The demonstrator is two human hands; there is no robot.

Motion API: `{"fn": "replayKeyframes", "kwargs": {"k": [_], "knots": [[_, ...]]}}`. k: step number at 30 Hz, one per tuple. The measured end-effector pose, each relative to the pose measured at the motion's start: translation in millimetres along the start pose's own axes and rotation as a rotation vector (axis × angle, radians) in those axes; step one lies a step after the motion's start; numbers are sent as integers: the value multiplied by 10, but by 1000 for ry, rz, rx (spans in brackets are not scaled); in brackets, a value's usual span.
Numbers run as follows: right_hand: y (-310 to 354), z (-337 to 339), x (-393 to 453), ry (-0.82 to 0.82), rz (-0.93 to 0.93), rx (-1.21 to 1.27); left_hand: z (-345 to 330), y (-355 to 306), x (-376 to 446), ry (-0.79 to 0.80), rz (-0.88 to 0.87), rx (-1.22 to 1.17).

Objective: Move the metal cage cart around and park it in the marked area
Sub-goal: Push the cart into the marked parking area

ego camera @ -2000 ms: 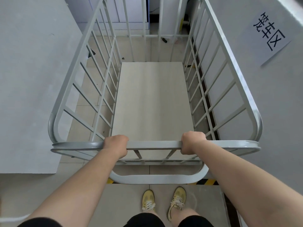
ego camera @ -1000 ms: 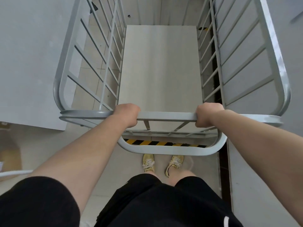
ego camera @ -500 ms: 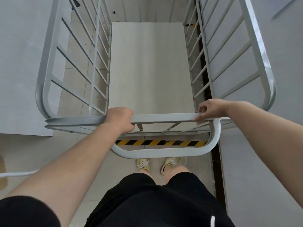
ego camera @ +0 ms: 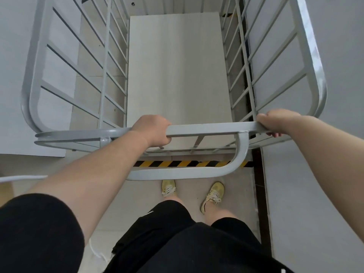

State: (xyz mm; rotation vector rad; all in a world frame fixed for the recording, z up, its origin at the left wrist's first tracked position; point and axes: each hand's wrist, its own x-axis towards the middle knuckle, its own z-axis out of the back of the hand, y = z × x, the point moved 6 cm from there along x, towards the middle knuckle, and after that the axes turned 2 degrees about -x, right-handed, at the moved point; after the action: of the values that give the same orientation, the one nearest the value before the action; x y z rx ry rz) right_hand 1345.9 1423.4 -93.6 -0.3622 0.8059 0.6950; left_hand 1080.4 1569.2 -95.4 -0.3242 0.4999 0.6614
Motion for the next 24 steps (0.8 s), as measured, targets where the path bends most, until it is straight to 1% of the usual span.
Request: {"fn": "replayKeyframes", "kwargs": {"k": [7, 12, 24], "knots": [[23, -37, -14, -69, -4, -20, -63, 64, -5, -8, -16, 7], [114, -200, -134, -69, 3, -15, -110, 171, -154, -26, -12, 58], [67, -294, -209, -134, -6, -48, -183, 131, -266, -46, -16, 49]]}}
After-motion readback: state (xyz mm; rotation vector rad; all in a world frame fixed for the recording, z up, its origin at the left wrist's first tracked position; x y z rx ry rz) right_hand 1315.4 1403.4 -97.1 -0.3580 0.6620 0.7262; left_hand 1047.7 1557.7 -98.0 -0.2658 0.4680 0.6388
